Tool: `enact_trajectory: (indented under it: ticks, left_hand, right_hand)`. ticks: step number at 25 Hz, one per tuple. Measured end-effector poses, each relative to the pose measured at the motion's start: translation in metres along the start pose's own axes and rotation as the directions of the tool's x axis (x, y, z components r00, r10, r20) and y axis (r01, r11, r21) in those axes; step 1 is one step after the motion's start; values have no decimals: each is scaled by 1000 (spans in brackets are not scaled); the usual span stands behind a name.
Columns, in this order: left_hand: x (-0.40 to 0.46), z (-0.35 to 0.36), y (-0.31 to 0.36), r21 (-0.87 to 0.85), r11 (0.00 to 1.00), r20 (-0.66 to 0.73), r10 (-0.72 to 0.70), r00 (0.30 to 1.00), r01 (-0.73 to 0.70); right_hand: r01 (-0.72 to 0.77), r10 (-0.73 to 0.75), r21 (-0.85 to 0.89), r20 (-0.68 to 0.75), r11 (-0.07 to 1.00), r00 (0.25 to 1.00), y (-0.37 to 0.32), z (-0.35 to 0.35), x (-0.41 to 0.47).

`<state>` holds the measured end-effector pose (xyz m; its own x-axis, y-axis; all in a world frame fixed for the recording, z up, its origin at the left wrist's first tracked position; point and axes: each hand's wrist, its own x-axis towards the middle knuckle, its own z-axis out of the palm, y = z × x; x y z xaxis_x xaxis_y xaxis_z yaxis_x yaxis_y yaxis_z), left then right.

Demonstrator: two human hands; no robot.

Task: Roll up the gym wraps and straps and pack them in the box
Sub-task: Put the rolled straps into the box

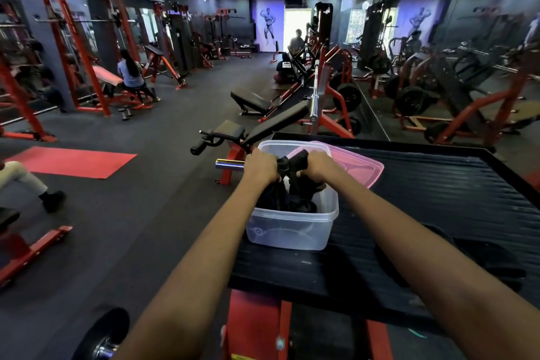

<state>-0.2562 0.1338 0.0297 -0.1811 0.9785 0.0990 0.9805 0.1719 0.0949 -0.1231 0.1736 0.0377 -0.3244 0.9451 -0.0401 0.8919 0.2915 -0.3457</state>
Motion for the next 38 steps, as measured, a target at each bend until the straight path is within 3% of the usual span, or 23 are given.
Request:
enact_trajectory:
  ticks: [2,4,9,13,16,21,25,27,30,34,38]
  left_hand:
    - [1,1,1,-24,999,72,34,997,-32]
    - [0,0,2,-88,995,100,57,993,-48]
    - [-10,6,3,-123,992,-41,36,999,-41]
    - [-10,12,2,-159,987,36,-19,999,25]
    - [-11,16,1,-151,988,72,-13,997,24]
    - [-12,20,7,54,998,-81,19,997,-15]
    - [-15,30,5,31,998,-31,-55,998,56]
    - [-18,28,3,-60,997,7,-54,998,55]
    - [-30,14,-1,-258,965,79,-24,997,44]
    - [-73,-2,11,-589,808,-32,4,999,-22]
    - [-132,-19,69,-929,359,-120,-72,990,-87]
  right_hand:
    - [-12,12,-1,68,1000,998,-4,-6,-2]
    - [-8,7,9,36,1000,999,-5,-4,1]
    - [21,-38,-78,-224,997,974,-1,2,-6]
    - [62,-92,-230,-119,971,989,-1,6,-18]
    - [125,-157,-217,-135,968,978,-10,2,-20]
    - [63,-127,-223,-288,973,949,-5,5,-32]
    - [131,-174,-312,-114,941,978,-5,15,-44]
    - [123,-159,-244,-131,962,979,-4,20,-46]
    - [113,-67,131,-314,985,947,0,16,-57]
    - [236,42,570,-432,787,901,15,3,-88]
    - [289,94,726,-437,625,894,40,-5,-130]
